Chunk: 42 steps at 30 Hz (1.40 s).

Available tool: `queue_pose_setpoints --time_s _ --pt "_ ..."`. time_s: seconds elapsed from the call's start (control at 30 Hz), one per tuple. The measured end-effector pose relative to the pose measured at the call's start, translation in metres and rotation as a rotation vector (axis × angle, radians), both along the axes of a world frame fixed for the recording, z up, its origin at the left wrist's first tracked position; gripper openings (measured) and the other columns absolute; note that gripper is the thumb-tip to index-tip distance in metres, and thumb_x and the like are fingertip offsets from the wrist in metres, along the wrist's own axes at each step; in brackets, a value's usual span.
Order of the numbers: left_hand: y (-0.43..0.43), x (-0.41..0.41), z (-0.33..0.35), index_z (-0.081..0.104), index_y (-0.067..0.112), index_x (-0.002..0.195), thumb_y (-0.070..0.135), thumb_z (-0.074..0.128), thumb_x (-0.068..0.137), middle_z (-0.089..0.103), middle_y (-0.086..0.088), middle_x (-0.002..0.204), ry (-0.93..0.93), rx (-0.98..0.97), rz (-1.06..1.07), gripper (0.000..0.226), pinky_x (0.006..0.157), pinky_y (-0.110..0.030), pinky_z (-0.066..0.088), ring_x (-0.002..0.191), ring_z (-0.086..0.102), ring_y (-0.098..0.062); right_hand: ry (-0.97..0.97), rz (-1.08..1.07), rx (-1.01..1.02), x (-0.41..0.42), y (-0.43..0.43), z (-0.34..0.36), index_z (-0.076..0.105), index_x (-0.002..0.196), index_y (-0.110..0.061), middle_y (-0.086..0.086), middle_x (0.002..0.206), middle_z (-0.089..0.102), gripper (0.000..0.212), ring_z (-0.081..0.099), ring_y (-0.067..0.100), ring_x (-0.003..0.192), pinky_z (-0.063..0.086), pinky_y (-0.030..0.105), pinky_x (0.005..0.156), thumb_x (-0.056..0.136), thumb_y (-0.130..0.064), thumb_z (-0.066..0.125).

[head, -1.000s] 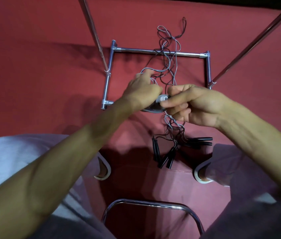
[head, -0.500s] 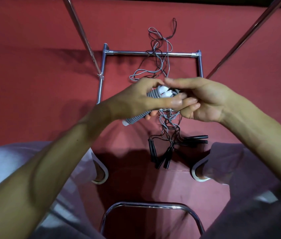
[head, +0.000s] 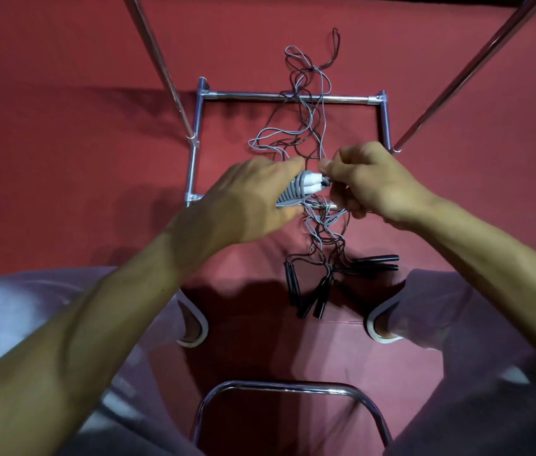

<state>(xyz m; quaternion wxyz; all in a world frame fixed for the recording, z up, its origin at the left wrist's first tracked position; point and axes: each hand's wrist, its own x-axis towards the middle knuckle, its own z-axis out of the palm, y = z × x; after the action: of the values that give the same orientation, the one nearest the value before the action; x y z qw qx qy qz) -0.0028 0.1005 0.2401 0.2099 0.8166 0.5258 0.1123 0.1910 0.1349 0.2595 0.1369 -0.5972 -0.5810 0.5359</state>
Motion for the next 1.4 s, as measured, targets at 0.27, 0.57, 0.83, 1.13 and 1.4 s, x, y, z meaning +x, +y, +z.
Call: queue_pose_setpoints --time_s 0.27,0.57,0.83,1.13,1.4 --pt "-0.007 0.006 -0.006 0.023 0.027 0.097 0.054 0.054 0.098 0.045 0.004 0.078 0.021 0.028 -0.047 0.041 0.065 -0.038 0.034 0.071 0.038 -0.029 0.255 -0.131 -0.804 0.016 0.025 0.001 0.034 0.051 -0.022 -0.008 0.040 0.025 0.048 0.018 0.002 0.029 0.007 0.014 0.033 0.099 -0.020 0.032" --pt "-0.004 -0.001 0.015 0.055 0.011 0.090 0.034 0.059 0.092 0.060 -0.006 0.070 -0.680 -0.840 0.017 0.024 0.055 -0.029 0.049 0.057 0.056 -0.020 0.095 0.439 -0.027 0.027 0.011 0.006 0.046 0.055 -0.004 0.019 0.054 0.052 0.069 0.035 0.020 0.043 0.030 0.027 0.045 0.104 -0.051 0.035" --pt "-0.002 -0.002 0.020 0.051 0.005 0.092 0.029 0.054 0.095 0.057 -0.008 0.069 -0.793 -0.881 0.011 0.025 0.053 -0.028 0.048 0.055 0.054 -0.020 0.399 0.124 -0.400 0.023 0.007 0.004 0.034 0.041 -0.021 0.000 0.038 0.025 0.063 0.013 0.014 0.044 0.006 0.032 0.048 0.101 -0.030 0.049" --pt "-0.003 0.001 0.020 0.058 0.015 0.081 0.040 0.055 0.101 0.064 -0.005 0.064 -0.484 -0.421 0.047 0.032 0.055 -0.036 0.051 0.051 0.060 -0.026 0.529 0.003 -0.920 0.031 0.021 0.015 0.037 0.039 -0.023 -0.007 0.035 0.027 0.052 0.007 0.007 0.043 0.009 0.018 0.036 0.090 -0.028 0.046" --pt "-0.006 -0.001 0.019 0.056 0.003 0.085 0.041 0.048 0.102 0.050 -0.009 0.061 -0.987 -1.037 0.170 0.042 0.047 -0.026 0.044 0.046 0.046 -0.019 0.385 0.210 0.089 0.020 -0.004 0.009 0.059 0.093 0.001 0.013 0.069 0.063 0.020 0.040 0.023 0.042 0.033 0.025 0.041 0.106 -0.009 0.047"
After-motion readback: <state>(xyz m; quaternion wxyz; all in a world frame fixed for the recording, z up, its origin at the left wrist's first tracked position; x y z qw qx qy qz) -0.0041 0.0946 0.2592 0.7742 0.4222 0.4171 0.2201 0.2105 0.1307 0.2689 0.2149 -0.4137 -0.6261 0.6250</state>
